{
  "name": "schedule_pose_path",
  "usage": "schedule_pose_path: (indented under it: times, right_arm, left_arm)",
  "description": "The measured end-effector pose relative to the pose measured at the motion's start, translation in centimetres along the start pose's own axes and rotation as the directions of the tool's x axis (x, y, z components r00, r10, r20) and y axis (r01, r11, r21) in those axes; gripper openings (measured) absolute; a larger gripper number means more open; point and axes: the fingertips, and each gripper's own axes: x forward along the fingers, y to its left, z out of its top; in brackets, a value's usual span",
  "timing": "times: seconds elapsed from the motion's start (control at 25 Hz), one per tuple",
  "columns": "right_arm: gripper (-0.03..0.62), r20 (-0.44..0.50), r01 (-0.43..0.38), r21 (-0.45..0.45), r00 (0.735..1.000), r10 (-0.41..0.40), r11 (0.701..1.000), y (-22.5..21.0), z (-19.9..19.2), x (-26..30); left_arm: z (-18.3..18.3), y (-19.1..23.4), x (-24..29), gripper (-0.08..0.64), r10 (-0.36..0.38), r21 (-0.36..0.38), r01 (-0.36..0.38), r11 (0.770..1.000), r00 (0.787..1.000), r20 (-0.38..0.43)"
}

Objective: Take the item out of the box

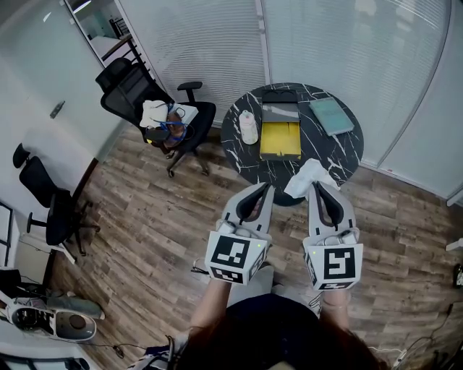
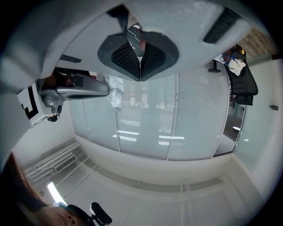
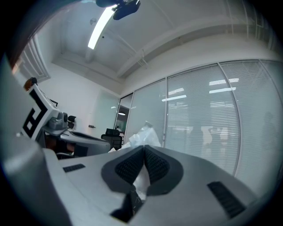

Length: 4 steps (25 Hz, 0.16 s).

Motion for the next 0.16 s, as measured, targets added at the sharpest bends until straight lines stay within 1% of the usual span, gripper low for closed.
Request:
schedule_pose_path:
  times: [0.16]
  right_arm:
    - [0.025,0.001,-0.002,-0.013,1.0,0.002,1.0,0.28,0.33,0.58]
  left_arm:
    - [0.08,0.68,0.16,0.026,-0.002,-0.001,0.002,1.0,1.0,0.0]
